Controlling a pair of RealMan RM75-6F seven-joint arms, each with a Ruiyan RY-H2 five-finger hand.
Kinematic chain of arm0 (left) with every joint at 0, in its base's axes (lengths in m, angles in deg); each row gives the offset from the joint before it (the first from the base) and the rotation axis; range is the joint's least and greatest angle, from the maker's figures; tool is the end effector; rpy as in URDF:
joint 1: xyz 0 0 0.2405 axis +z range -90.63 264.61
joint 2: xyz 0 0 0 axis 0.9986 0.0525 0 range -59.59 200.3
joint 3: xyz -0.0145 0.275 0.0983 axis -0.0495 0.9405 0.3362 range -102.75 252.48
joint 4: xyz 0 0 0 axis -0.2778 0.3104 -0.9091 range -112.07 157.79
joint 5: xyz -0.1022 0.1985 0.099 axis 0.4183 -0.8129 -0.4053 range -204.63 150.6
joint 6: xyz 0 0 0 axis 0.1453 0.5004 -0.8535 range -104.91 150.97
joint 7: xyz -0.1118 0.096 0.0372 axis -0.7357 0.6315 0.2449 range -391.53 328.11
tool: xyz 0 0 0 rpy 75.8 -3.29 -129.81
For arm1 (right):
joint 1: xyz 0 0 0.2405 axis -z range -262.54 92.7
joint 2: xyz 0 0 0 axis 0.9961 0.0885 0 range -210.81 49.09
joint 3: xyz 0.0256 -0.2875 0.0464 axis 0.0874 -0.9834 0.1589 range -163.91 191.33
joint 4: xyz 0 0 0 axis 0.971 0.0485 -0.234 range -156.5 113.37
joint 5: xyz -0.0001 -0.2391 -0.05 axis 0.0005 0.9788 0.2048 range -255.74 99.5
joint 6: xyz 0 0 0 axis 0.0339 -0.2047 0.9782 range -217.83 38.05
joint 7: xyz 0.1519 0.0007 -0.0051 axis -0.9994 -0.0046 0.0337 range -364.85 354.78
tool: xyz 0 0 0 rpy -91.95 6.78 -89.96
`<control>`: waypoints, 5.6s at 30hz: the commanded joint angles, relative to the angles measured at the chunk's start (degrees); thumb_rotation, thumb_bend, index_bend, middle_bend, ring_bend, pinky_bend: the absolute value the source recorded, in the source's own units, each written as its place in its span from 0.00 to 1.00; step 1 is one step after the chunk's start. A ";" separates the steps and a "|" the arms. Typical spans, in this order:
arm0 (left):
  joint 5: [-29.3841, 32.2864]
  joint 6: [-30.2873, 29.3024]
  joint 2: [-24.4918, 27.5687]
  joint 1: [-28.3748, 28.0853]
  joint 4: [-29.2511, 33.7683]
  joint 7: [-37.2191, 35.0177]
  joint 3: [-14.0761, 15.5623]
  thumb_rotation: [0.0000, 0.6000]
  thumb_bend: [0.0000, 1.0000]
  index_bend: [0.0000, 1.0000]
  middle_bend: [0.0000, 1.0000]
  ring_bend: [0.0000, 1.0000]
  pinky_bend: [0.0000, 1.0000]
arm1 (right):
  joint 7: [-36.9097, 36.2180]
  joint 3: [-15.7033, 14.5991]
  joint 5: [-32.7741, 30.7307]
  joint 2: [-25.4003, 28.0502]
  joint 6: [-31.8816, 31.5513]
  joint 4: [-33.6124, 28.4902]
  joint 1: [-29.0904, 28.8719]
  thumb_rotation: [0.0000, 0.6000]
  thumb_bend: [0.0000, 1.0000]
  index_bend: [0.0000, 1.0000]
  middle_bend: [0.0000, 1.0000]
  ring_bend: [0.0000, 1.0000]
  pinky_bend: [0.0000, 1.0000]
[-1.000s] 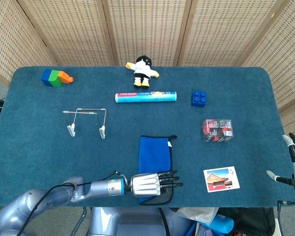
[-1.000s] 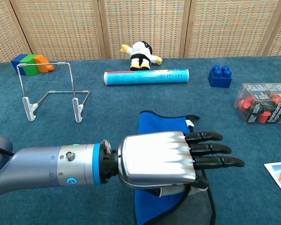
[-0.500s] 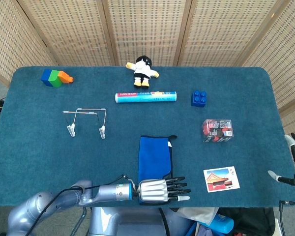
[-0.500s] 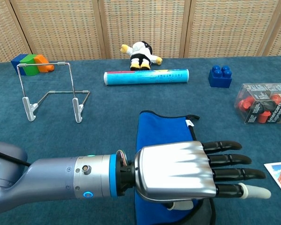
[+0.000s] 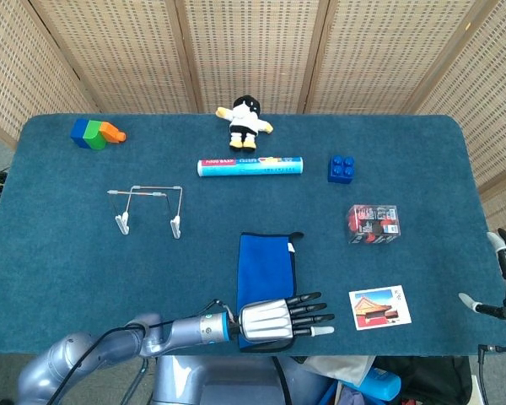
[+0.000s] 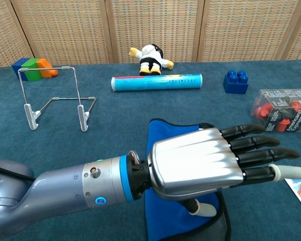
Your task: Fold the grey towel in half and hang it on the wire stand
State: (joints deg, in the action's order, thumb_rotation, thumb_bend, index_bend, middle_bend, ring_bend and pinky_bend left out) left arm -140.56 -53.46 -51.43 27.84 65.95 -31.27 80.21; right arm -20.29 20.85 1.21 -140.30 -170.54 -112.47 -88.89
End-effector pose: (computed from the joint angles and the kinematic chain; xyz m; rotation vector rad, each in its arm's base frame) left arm -0.0355 0.2799 -0.2088 -2.4645 0.1150 -1.5949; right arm -0.3851 -0.2068 0.1867 1.1925 -1.0675 0.9827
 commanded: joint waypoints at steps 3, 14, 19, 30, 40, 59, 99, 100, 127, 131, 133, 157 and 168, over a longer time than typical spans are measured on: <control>0.76 1.84 -2.34 -1.23 -1.63 -1.40 -0.57 1.00 0.11 0.00 0.00 0.00 0.00 | 0.41 -0.14 0.05 -0.05 0.26 -0.13 -0.12 1.00 0.00 0.00 0.00 0.00 0.00; 2.12 2.69 -2.88 -2.50 -1.71 -5.05 -0.91 0.95 0.00 0.00 0.00 0.00 0.00 | 0.44 -0.14 -0.25 -0.01 0.44 -0.13 -0.12 1.00 0.00 0.00 0.00 0.00 0.00; 2.55 0.75 -2.10 -2.42 0.15 -9.39 -0.99 0.60 0.00 0.00 0.00 0.00 0.00 | 0.63 -0.26 -0.08 -0.04 0.43 -0.18 -0.12 1.00 0.00 0.00 0.00 0.00 0.00; 3.63 -1.17 1.86 -2.90 3.16 -10.32 -2.80 0.70 0.00 0.00 0.00 0.00 0.00 | 1.06 -0.40 0.06 -0.12 0.48 -0.37 -0.19 1.00 0.00 0.00 0.00 0.00 0.00; 17.34 10.66 9.97 0.03 12.41 -0.20 -10.46 1.00 0.00 0.00 0.00 0.00 0.00 | 1.11 -0.56 0.31 -0.09 0.51 -0.51 -0.22 1.00 0.00 0.00 0.00 0.00 0.00; 37.01 22.67 10.40 2.17 12.99 22.11 -18.81 1.00 0.05 0.00 0.00 0.00 0.00 | 2.47 -0.48 -0.82 -0.64 2.03 -0.30 -0.95 1.00 0.00 0.00 0.00 0.00 0.00; 39.18 28.16 4.87 -0.48 2.52 16.75 -19.12 1.00 0.10 0.00 0.00 0.00 0.00 | 2.62 -0.31 -2.32 -1.09 4.11 0.51 -1.75 1.00 0.00 0.00 0.00 0.00 0.00; 39.65 28.68 6.94 -0.21 5.54 17.79 -19.27 1.00 0.11 0.00 0.00 0.00 0.00 | 2.50 -0.35 -2.19 -1.00 4.04 0.44 -1.72 1.00 0.00 0.00 0.00 0.00 0.00; 73.52 28.42 10.11 -2.41 20.00 41.15 -24.98 1.00 0.27 0.36 0.00 0.00 0.00 | 2.07 -0.60 -1.60 -0.85 3.88 0.38 -1.68 1.00 0.00 0.00 0.00 0.00 0.00; 76.20 28.28 8.62 -3.80 18.57 42.35 -25.37 1.00 0.27 0.36 0.00 0.00 0.00 | 2.26 -0.75 -1.50 -0.94 4.16 0.37 -1.81 1.00 0.00 0.00 0.00 0.00 0.00; 77.05 28.23 8.03 -4.39 17.90 43.03 -25.24 1.00 0.27 0.36 0.00 0.00 0.00 | 2.22 -0.72 -1.56 -0.93 4.14 0.39 -1.80 1.00 0.00 0.00 0.00 0.00 0.00; 82.64 28.64 6.52 -6.61 16.35 45.37 -24.55 1.00 0.31 0.39 0.00 0.00 0.00 | 1.25 -0.72 -1.38 -0.68 4.05 0.51 -1.74 1.00 0.00 0.00 0.00 0.00 0.00; 85.29 27.86 6.50 -7.35 16.94 47.29 -24.19 1.00 0.31 0.45 0.00 0.00 0.00 | 0.84 -0.71 -1.39 -0.55 4.08 0.58 -1.72 1.00 0.00 0.00 0.00 0.00 0.00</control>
State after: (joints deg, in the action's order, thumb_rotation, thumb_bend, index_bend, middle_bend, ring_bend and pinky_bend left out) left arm -55.42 -25.52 -44.95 20.51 82.80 15.91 56.00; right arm -19.43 20.14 -0.18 -140.85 -166.47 -111.89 -90.61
